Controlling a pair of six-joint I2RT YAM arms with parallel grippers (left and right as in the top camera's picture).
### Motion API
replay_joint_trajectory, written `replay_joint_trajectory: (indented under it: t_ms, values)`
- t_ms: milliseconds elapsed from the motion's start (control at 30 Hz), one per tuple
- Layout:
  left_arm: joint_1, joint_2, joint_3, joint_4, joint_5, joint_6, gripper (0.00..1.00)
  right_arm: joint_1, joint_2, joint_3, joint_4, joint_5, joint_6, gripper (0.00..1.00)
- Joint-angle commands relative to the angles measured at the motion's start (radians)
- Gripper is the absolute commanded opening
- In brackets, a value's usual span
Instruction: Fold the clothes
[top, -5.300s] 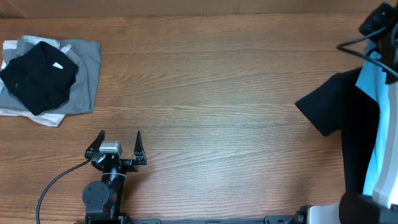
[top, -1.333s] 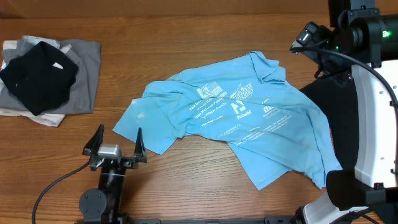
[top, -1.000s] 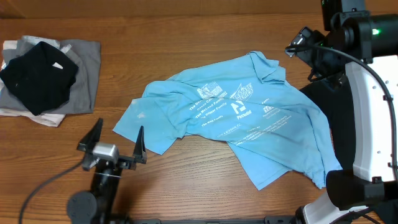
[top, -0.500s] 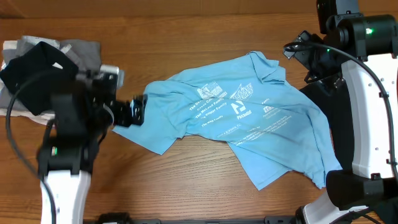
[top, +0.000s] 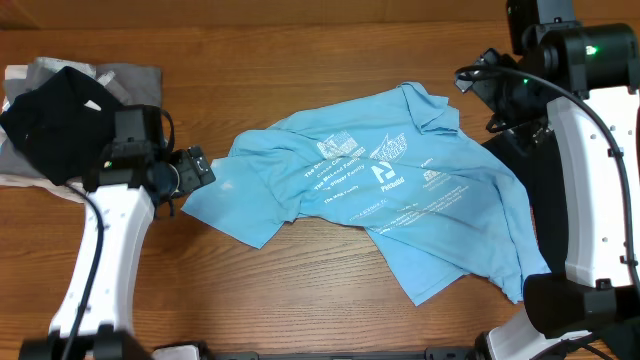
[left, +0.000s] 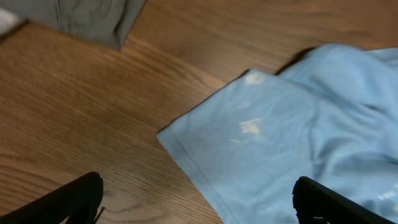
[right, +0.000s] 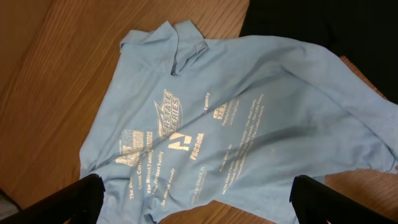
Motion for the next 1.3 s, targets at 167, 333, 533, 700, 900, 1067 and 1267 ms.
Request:
replay_joint_trajectory:
  t_ms: [167, 333, 533, 700, 900, 1067, 1267]
  values:
    - [0.004, 0.193, 0.018, -0.004, 0.020, -0.057, 1.00, 0.014, -0.007, -0.045, 0.005, 0.007, 0.013, 1.00]
    - [0.004, 0.239, 0.018, 0.051, -0.037, -0.058, 1.00, 0.014, -0.007, -0.072, 0.008, 0.006, 0.014, 1.00]
    - [0.004, 0.275, 0.015, 0.058, -0.100, -0.126, 1.00, 0.015, -0.007, -0.090, 0.006, -0.045, 0.051, 1.00]
    - [0.004, 0.357, 0.015, 0.062, -0.057, -0.146, 1.00, 0.015, -0.007, -0.114, 0.020, -0.065, 0.051, 1.00]
    - [0.004, 0.418, 0.015, 0.120, -0.060, -0.120, 1.00, 0.015, -0.007, -0.120, 0.013, -0.064, 0.051, 1.00]
    - [0.004, 0.420, 0.015, 0.157, -0.060, -0.119, 1.00, 0.015, -0.007, -0.120, 0.013, -0.061, 0.050, 1.00]
    - [0.004, 0.422, 0.015, 0.168, -0.061, -0.119, 0.97, 0.016, -0.007, -0.121, -0.027, -0.056, 0.044, 1.00]
